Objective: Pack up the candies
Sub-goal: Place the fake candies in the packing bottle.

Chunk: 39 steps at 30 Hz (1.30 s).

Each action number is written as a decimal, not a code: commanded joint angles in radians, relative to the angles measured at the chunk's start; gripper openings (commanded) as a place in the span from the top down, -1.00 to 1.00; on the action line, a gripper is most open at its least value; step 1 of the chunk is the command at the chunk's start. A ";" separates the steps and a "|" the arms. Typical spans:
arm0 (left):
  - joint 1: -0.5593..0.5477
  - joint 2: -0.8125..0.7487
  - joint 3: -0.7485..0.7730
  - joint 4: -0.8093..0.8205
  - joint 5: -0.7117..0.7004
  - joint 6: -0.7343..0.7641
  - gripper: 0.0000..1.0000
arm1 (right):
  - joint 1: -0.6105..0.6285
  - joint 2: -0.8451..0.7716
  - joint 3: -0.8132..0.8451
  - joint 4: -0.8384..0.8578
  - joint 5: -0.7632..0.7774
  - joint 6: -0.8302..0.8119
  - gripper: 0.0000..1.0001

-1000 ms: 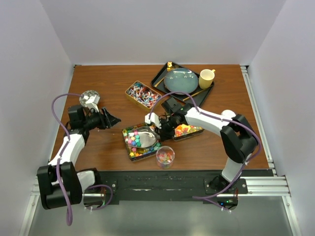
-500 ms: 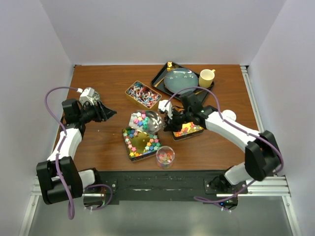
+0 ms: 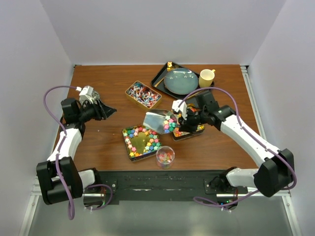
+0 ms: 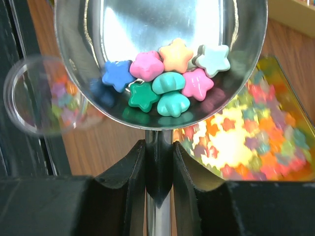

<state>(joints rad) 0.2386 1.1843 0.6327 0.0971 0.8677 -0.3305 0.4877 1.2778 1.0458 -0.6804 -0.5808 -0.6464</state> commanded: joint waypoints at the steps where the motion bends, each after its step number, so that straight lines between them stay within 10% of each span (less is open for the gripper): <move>1: -0.025 0.003 -0.021 0.039 -0.025 -0.007 -0.17 | -0.054 -0.061 0.112 -0.318 0.042 -0.321 1.00; 17: -0.091 -0.058 -0.126 0.026 -0.127 0.024 -0.19 | -0.086 -0.100 0.194 -0.628 0.225 -0.641 1.00; 39: -0.090 -0.103 -0.171 0.056 -0.167 0.008 -0.19 | 0.135 -0.067 0.247 -0.594 0.495 -0.582 1.00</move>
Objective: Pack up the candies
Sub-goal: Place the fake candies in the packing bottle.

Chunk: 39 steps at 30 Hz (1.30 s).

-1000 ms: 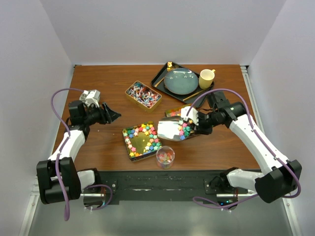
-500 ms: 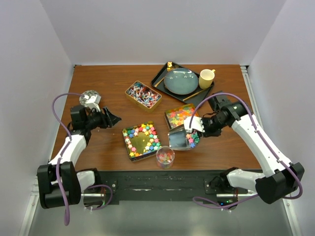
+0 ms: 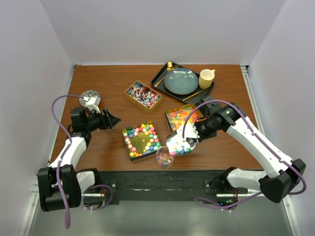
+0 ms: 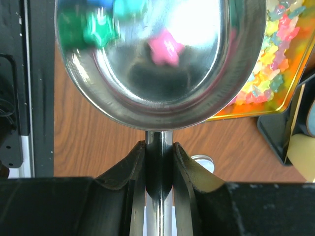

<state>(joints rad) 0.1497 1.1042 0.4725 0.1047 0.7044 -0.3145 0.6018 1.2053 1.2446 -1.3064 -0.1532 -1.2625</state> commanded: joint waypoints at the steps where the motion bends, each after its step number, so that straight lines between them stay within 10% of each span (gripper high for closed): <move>1: -0.001 -0.026 -0.014 0.050 -0.003 -0.009 -0.19 | 0.027 0.010 0.056 0.024 0.076 0.035 1.00; 26: -0.065 -0.116 -0.077 -0.144 -0.098 -0.221 -0.18 | 0.167 0.298 0.479 -0.070 0.239 0.215 1.00; 39: -0.048 -0.064 -0.135 -0.286 -0.256 -0.362 0.94 | 0.303 0.667 0.716 -0.247 0.300 0.276 1.00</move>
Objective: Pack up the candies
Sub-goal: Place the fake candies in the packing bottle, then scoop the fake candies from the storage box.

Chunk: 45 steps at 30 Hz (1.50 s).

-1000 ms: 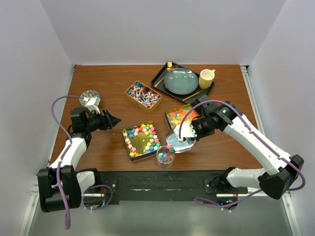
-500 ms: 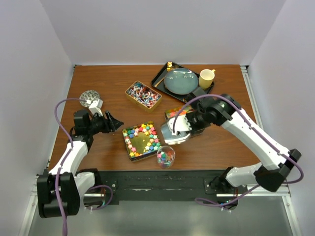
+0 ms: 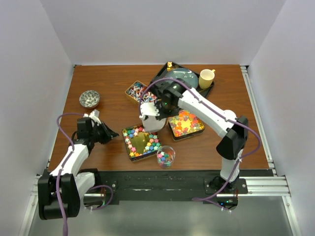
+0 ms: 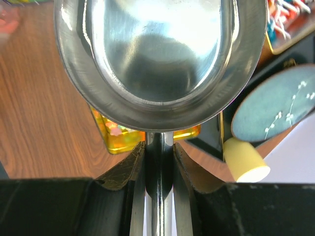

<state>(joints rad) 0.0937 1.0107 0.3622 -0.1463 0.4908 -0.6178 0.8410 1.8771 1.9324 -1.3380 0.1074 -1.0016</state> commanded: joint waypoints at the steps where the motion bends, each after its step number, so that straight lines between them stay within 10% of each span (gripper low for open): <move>1: 0.006 0.038 -0.031 -0.030 -0.044 -0.068 0.94 | 0.070 0.011 0.046 -0.230 0.037 0.021 1.00; 45: -0.235 0.347 -0.077 0.303 -0.008 -0.189 0.78 | 0.150 0.413 0.181 -0.241 -0.104 0.319 1.00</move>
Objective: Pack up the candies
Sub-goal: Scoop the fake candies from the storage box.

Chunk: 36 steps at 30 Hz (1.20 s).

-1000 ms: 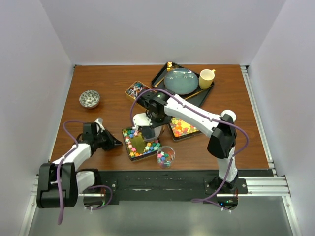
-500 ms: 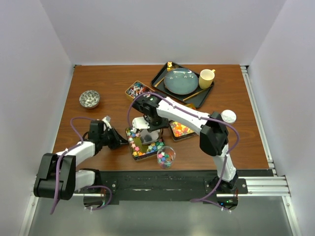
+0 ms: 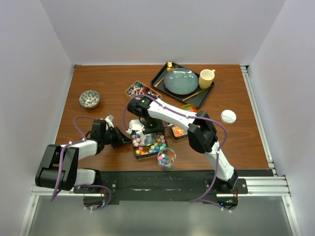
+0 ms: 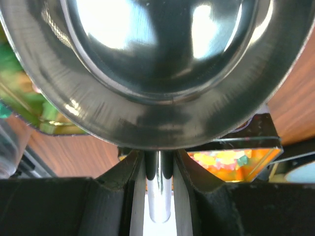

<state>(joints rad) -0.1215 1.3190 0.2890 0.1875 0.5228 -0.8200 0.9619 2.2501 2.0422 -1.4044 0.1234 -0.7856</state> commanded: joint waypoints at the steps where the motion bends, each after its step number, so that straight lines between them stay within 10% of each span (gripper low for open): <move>1: -0.018 0.036 0.001 -0.031 -0.038 0.016 0.76 | 0.025 0.039 0.075 -0.162 -0.173 0.115 1.00; 18: 0.085 -0.023 0.170 -0.232 -0.027 0.219 0.05 | -0.031 -0.243 -0.249 0.289 -0.291 0.131 1.00; 36: 0.330 -0.069 0.374 -0.338 0.005 0.328 0.01 | -0.071 -0.168 -0.178 0.504 -0.356 0.181 1.00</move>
<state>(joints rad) 0.1883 1.2713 0.6056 -0.1337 0.4946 -0.5369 0.9089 2.0842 1.7947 -1.0016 -0.1658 -0.6266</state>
